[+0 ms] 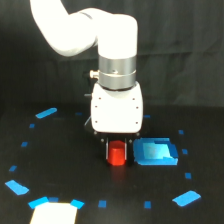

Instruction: Pick up the red object from the table

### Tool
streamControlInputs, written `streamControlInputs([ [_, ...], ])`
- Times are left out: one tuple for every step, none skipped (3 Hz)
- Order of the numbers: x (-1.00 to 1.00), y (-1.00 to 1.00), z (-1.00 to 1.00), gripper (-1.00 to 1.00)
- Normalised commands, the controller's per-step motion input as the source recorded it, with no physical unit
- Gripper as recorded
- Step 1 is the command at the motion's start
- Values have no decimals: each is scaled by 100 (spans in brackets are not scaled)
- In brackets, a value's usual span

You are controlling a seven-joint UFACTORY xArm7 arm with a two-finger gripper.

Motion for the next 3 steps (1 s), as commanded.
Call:
streamControlInputs([
  [12,11,25,-51],
  [-5,1,100,-100],
  [16,58,100,-56],
])
